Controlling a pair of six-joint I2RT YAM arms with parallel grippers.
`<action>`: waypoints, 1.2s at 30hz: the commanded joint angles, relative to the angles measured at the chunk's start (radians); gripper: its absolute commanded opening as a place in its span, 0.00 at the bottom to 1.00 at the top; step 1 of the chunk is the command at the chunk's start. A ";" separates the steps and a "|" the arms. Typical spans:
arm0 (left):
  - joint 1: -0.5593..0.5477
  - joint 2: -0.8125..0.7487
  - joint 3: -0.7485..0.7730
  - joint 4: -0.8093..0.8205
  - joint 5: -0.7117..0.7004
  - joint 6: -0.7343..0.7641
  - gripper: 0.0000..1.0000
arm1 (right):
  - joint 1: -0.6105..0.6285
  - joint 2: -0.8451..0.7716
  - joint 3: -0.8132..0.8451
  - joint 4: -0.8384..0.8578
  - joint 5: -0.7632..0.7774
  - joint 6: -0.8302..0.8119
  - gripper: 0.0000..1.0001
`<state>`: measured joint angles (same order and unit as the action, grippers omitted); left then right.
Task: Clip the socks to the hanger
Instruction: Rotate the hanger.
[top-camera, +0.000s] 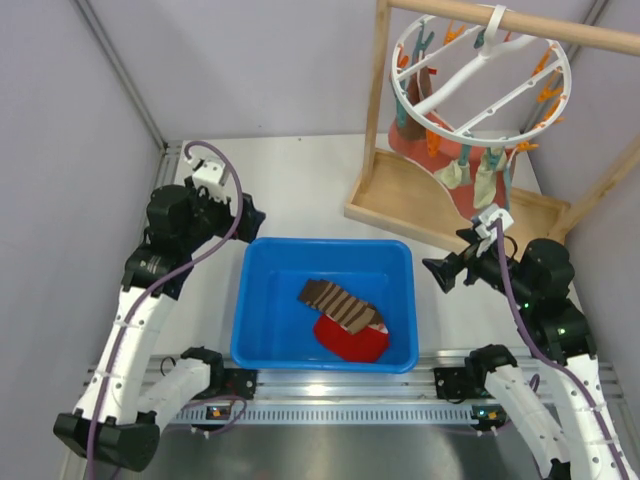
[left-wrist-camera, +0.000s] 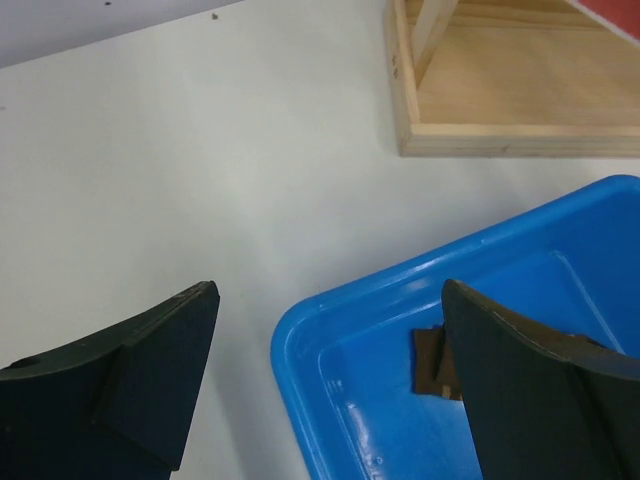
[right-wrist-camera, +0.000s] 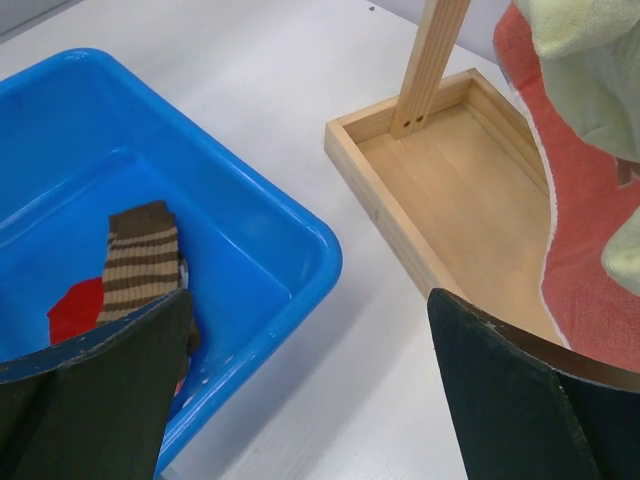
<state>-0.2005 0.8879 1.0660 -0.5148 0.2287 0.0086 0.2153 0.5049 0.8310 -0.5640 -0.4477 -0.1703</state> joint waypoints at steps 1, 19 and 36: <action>0.004 0.081 0.058 0.140 0.116 -0.102 0.98 | 0.013 0.007 0.022 0.065 -0.011 0.040 1.00; -0.284 0.518 0.147 1.059 0.561 -0.390 0.94 | -0.076 0.086 0.183 0.119 0.023 0.202 1.00; -0.479 1.040 0.546 1.523 0.428 -0.622 0.91 | -0.272 0.176 0.373 0.174 0.015 0.391 0.98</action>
<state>-0.6815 1.9011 1.5307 0.8669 0.6975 -0.5549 -0.0280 0.6628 1.1618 -0.4591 -0.4595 0.1539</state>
